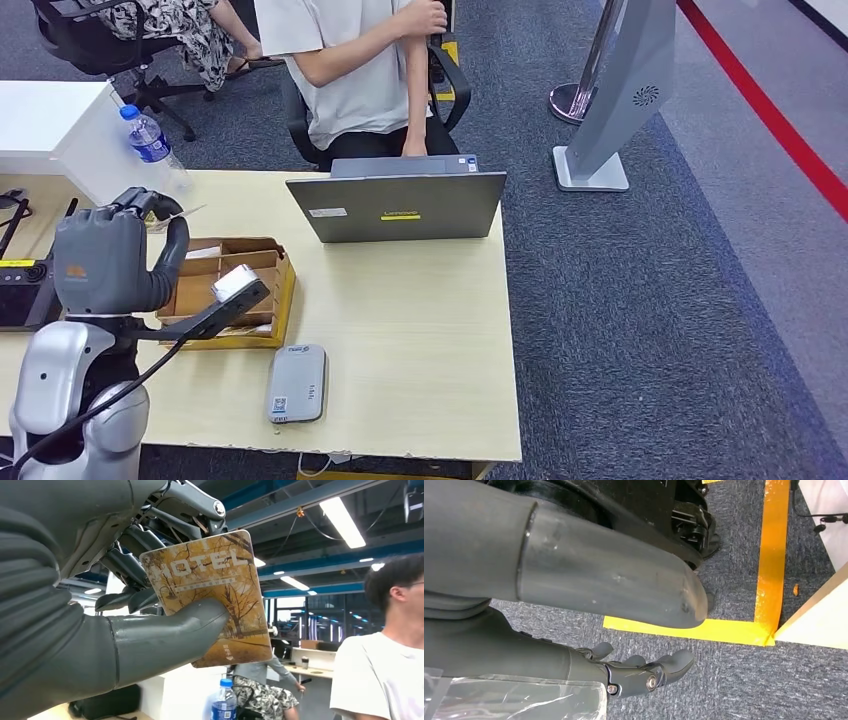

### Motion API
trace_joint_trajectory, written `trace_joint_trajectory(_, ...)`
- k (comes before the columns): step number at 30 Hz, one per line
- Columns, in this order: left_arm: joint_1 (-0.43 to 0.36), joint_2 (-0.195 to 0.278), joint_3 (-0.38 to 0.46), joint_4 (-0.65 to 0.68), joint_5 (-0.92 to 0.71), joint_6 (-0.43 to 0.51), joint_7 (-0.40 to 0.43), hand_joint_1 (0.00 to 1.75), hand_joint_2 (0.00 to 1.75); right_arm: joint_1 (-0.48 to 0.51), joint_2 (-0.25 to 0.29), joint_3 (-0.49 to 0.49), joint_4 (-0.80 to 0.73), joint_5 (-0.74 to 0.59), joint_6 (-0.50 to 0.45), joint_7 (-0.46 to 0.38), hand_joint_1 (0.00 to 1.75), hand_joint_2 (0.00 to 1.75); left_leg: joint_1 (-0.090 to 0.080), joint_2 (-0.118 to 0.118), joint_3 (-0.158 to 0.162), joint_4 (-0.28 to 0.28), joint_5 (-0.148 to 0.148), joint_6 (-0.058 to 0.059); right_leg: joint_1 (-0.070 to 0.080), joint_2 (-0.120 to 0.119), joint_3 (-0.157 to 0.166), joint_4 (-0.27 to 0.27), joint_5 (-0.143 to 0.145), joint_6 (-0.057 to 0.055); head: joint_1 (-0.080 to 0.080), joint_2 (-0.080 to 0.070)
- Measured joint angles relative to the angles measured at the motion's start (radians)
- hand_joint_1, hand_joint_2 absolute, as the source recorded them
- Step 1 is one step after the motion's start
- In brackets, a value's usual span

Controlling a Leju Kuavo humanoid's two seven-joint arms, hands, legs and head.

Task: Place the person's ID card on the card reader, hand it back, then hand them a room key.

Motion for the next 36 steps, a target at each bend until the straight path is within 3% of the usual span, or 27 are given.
trace_joint_trajectory(9,0.18,0.089,-0.243,0.018,-0.055,0.074,0.043,1.75,1.75,0.002,0.0,-0.003,0.0,-0.011,0.0,-0.004,0.0,0.0,-0.001,0.0,0.0,0.0,-0.001,0.001,0.0,0.0,0.0,0.0,-0.001,0.001,0.0,0.0)
trace_joint_trajectory(16,0.242,0.101,-0.35,0.161,-0.06,0.072,0.065,1.75,1.75,0.0,-0.002,-0.003,0.0,0.002,0.006,-0.001,0.0,0.0,-0.001,0.0,0.0,0.0,-0.001,0.001,0.0,0.0,0.0,0.0,-0.001,0.001,0.0,0.0)
trace_joint_trajectory(26,0.252,0.1,-0.417,0.26,-0.057,0.051,0.073,1.75,1.75,-0.003,-0.005,-0.003,0.0,0.009,0.011,0.002,0.0,0.0,-0.001,0.0,-0.001,0.0,-0.001,0.001,0.0,0.0,0.0,0.0,-0.001,0.001,0.0,0.0)
trace_joint_trajectory(36,0.288,0.101,-0.44,0.359,-0.058,-0.022,0.235,1.75,1.75,-0.011,-0.005,-0.003,0.0,0.026,0.014,0.017,0.0,0.0,-0.001,0.0,0.0,0.0,-0.001,0.001,0.0,-0.001,0.001,0.0,-0.001,0.001,0.0,0.0)
